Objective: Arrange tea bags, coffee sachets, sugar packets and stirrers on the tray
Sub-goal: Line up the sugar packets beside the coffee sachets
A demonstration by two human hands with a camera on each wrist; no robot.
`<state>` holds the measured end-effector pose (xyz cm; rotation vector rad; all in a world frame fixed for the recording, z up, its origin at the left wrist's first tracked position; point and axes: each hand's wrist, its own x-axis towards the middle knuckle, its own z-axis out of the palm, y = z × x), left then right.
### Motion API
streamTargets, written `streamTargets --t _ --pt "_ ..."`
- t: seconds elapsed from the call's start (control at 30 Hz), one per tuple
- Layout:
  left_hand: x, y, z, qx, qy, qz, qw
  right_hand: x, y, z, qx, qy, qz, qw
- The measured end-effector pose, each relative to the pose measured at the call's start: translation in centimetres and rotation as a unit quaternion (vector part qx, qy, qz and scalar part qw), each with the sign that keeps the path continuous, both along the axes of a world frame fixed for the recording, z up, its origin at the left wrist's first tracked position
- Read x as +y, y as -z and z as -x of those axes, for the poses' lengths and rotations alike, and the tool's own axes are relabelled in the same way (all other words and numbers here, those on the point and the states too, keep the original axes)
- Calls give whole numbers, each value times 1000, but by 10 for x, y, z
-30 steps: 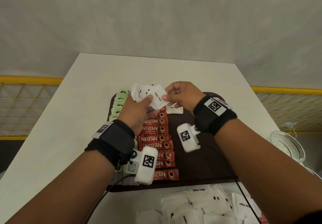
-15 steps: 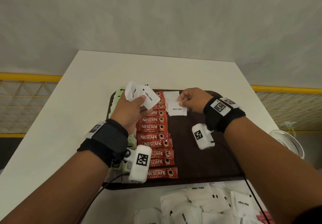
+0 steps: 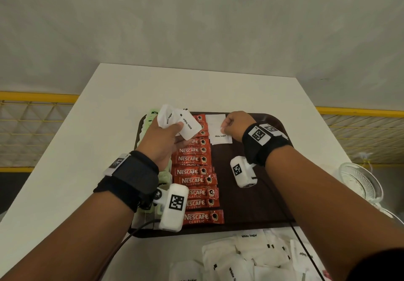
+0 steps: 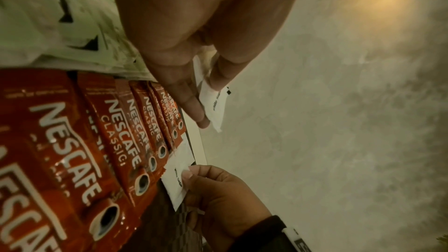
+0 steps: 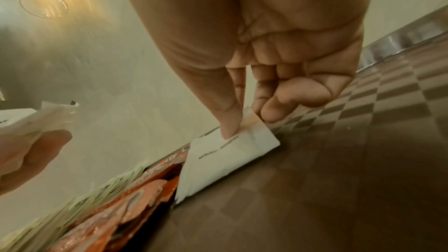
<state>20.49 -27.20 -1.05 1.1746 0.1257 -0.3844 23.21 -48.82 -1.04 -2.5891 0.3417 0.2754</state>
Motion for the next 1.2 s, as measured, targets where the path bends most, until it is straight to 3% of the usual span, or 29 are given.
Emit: streamTargets --t 0.1,0.17,0.23,0.33,0.43,0.53,0.6,0.7,0.77,0.83,0.9,1.07,1.2 --pt "-3 2 3 3 6 1 1000 -1 1 2 3 4 25 1000" --pt "-6 2 6 4 13 0 1000 -1 -2 4 -39 15 32 999" --pt "-9 1 6 0 17 -1 1000 4 -12 9 -75 5 -14 997" --pt "-15 -1 7 -16 21 -5 1000 20 -31 21 -35 -41 -156 986" --pt "-23 -4 8 -19 29 -9 999 28 -35 27 -27 -80 -174 981" --pt "-26 -7 8 18 9 -2 1000 21 -31 26 -24 -31 -210 977" --pt "-24 -6 7 31 7 3 999 11 -28 28 -19 28 -285 958" --pt "-20 -4 8 20 14 -1 1000 3 -26 36 -18 102 -428 898" --pt "-21 -2 9 6 22 -21 1000 6 -28 42 -4 116 -504 856" --pt "-25 -4 12 -15 37 -36 999 14 -30 46 5 113 -537 836" --pt "-29 -5 15 -47 52 -53 996 23 -29 48 6 101 -518 850" --pt "-25 -6 14 -127 71 -131 981 31 -31 48 -69 31 -298 952" --pt "-21 -9 16 -147 105 -184 966 26 -41 45 -139 -52 -142 979"
